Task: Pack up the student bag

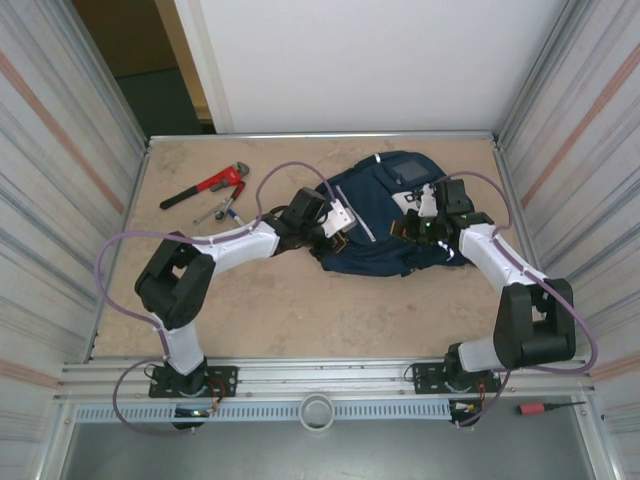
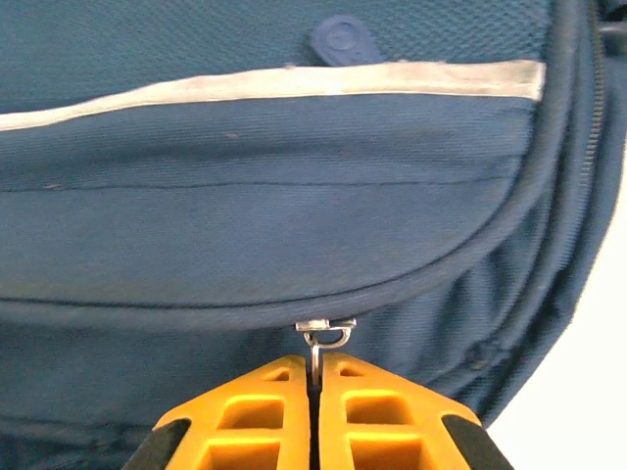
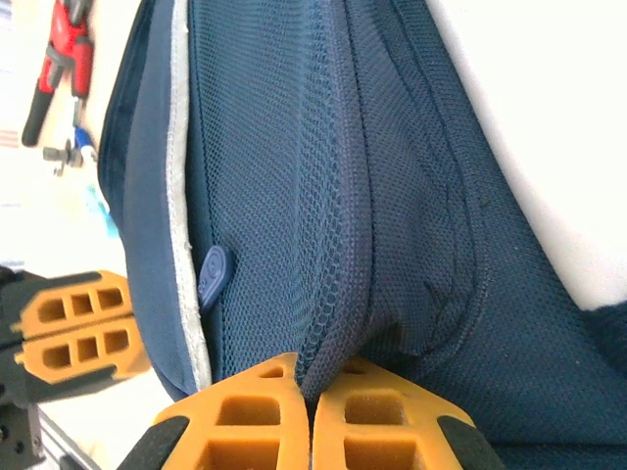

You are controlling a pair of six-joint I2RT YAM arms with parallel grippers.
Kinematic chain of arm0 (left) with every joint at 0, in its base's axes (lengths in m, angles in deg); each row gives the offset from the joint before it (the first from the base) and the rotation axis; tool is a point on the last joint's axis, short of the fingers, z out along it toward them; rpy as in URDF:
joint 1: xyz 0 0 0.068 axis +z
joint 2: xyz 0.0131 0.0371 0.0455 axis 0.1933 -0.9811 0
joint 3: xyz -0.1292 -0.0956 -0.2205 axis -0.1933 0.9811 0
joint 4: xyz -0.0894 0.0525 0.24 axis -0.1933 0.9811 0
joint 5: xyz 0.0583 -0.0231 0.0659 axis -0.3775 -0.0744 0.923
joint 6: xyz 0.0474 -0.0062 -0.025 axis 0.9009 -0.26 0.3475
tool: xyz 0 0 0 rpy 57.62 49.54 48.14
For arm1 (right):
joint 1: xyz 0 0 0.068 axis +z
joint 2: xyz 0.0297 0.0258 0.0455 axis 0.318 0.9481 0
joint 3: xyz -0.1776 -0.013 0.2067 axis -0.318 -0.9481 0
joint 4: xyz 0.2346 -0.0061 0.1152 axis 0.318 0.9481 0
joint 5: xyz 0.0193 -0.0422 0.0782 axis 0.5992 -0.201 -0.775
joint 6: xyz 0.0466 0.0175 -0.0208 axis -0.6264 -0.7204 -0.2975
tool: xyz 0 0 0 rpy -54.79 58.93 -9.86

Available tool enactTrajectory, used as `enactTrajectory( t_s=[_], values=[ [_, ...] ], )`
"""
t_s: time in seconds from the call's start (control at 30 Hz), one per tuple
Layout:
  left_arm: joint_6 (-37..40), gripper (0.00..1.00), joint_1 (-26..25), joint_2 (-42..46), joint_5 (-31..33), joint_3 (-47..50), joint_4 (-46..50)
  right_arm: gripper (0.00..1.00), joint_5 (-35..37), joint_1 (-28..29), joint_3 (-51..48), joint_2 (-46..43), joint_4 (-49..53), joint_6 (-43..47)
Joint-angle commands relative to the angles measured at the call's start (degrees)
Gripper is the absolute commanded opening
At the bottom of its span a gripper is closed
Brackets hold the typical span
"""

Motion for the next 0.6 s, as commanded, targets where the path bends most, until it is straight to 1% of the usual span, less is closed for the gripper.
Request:
enactTrajectory(
  t_s=[0.0,0.07,0.23,0.4,0.57],
  values=[
    [-0.33,0.00,0.98,1.95,5.93,0.59,0.11,0.00,-2.82,-0.57,3.94,1.77,4.79,7.28],
    [-0.74,0.00,0.74,2.16,4.06,0.71,0.38,0.00,-3.25,-0.45,5.07,2.72,4.98,7.14],
    [-2.63,0.00,-1.23,3.79,0.74,3.63,-2.66,0.00,-4.83,1.67,6.44,4.52,0.99,4.32],
    [-4.83,0.00,-2.33,4.87,0.14,5.81,-4.08,0.00,-5.51,3.64,10.93,8.93,0.34,3.16],
    [-5.28,0.00,-3.99,4.69,1.04,6.98,-4.58,0.01,-8.16,5.03,16.62,14.01,1.56,4.09]
  ],
)
